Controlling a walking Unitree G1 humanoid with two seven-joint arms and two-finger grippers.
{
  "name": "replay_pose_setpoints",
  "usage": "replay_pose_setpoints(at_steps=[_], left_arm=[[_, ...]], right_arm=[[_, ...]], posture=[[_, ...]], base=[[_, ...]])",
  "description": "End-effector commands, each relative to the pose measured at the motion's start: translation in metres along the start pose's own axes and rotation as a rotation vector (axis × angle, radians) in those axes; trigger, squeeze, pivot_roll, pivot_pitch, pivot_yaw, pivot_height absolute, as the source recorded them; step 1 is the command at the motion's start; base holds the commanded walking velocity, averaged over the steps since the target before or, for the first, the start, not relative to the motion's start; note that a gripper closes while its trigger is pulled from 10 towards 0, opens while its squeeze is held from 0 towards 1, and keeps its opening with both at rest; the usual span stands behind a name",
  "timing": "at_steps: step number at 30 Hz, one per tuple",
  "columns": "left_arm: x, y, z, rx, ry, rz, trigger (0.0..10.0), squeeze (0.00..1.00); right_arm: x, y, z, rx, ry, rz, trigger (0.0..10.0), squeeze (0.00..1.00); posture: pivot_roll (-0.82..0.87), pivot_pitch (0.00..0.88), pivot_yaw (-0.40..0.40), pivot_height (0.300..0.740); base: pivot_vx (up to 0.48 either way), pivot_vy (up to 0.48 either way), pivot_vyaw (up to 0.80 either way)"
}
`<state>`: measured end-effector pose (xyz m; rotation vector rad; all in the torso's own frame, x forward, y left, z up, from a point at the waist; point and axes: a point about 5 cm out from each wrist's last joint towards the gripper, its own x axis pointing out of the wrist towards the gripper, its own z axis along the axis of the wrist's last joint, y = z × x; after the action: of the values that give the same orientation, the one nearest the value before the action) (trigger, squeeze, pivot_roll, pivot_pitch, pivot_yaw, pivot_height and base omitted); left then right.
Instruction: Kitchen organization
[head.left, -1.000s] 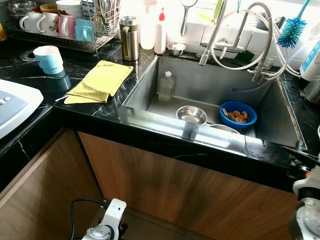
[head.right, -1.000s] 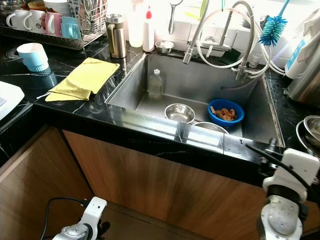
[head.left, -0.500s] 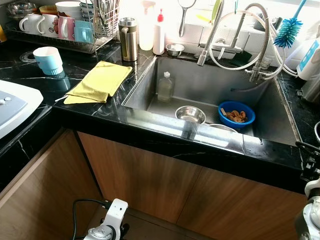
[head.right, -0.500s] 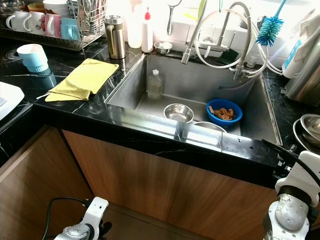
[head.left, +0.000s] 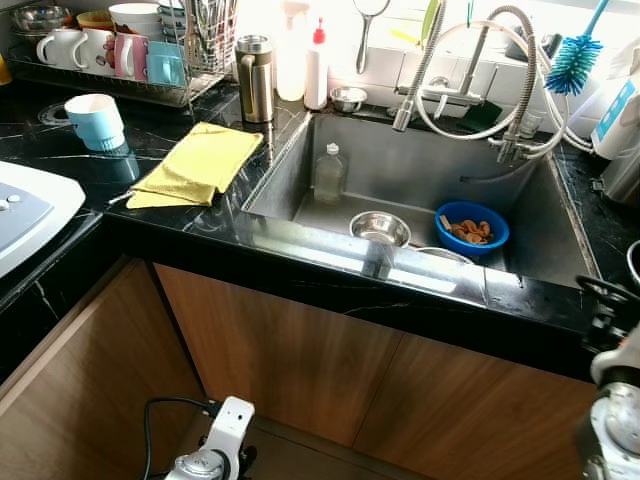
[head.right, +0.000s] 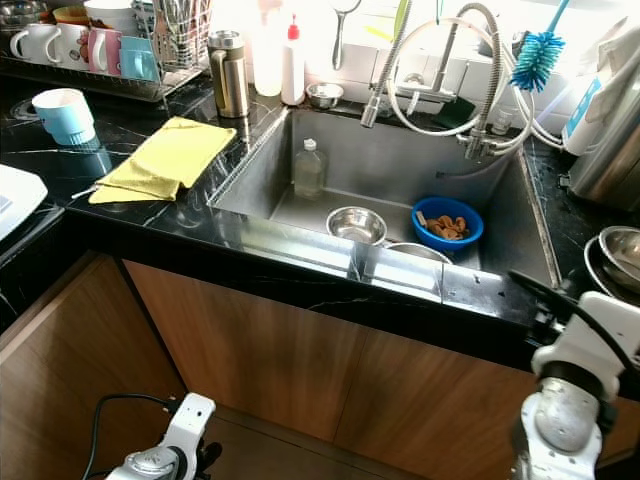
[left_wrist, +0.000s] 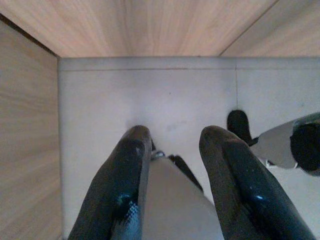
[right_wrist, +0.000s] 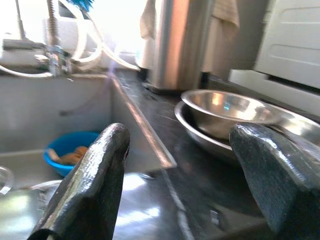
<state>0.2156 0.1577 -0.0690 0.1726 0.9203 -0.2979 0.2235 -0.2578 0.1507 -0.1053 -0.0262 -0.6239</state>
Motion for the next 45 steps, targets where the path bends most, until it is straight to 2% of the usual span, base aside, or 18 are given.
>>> replay_pose_setpoints(at_steps=[1,10,21,27,31,45], left_arm=[[0.001,-0.001,0.002,0.002,0.002,-0.003,10.0,0.0],[0.001,-0.001,0.003,-0.006,0.0,0.001,10.0,0.0],[0.001,0.0,0.004,-0.009,0.001,0.005,10.0,0.0],[0.001,0.0,0.003,-0.009,0.003,0.006,10.0,0.0],[0.001,0.0,0.003,-0.011,0.004,0.007,10.0,0.0],[0.0,0.001,0.0,-0.008,0.01,0.008,10.0,0.0]], right_arm=[[0.0,-0.001,0.002,0.012,-0.008,0.003,10.0,0.0],[0.001,0.007,0.003,0.004,-0.009,0.047,10.0,0.0],[0.002,0.014,0.007,0.02,-0.03,0.084,10.0,0.0],[0.004,0.015,0.005,0.026,-0.012,0.084,10.0,0.0],[0.005,0.015,0.006,0.033,-0.017,0.071,10.0,0.0],[0.009,0.014,0.004,0.021,-0.008,0.061,10.0,0.0]], posture=[[0.14,0.059,-0.076,0.732],[0.15,0.063,-0.083,0.732],[0.14,0.07,-0.08,0.732],[0.14,0.072,-0.079,0.732],[0.14,0.068,-0.081,0.732],[0.14,0.053,-0.081,0.732]], base=[[0.0,0.0,-0.79],[0.0,0.0,-0.76],[0.0,0.0,0.0],[0.0,0.0,0.0],[0.0,0.0,-0.8],[0.0,0.0,0.0]])
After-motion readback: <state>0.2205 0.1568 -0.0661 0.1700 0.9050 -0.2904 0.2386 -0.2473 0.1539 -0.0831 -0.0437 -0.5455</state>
